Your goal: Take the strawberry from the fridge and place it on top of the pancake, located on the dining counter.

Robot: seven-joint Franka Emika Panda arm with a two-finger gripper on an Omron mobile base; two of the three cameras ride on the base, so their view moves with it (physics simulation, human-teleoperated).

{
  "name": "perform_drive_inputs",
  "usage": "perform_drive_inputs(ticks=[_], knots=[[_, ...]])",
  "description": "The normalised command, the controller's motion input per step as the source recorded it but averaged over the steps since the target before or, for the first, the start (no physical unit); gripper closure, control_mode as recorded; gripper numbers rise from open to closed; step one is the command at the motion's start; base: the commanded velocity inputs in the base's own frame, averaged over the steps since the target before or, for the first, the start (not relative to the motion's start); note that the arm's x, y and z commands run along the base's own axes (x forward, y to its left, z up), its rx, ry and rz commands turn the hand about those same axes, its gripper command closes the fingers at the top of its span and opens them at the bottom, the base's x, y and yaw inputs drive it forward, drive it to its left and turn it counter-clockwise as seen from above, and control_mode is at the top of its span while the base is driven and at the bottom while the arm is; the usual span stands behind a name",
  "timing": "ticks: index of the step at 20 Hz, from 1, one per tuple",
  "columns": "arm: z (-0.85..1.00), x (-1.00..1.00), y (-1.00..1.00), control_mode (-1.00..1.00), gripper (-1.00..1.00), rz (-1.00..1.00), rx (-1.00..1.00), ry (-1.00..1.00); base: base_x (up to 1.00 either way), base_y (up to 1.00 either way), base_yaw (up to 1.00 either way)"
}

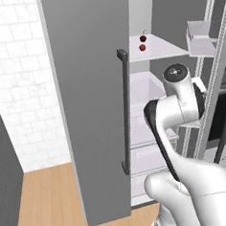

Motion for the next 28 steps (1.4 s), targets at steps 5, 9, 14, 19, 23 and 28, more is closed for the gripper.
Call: perform_drive_inputs(ticks=[5, 9, 14, 19, 23, 28], knots=[[-0.77, 0.6, -0.77, -1.0, -1.0, -0.01, -0.1, 0.47, 0.0, 0.0, 0.0], [-0.61, 0.34, -0.53, -1.0, -1.0, -0.04, -0.03, 0.07, 0.0, 0.0, 0.0], [-0.48, 0.23, -0.24, -1.0, -1.0, -0.04, -0.06, 0.08, 0.0, 0.0, 0.0], [-0.49, 0.06, -0.51, -1.0, -1.0, -0.04, -0.07, 0.08, 0.0, 0.0, 0.0], [-0.33, -0.02, -0.81, -1.0, -1.0, -0.05, -0.01, 0.05, 0.0, 0.0, 0.0], [-0.16, -0.05, -0.99, -1.0, -1.0, -0.03, 0.0, 0.01, 0.0, 0.0, 0.0]])
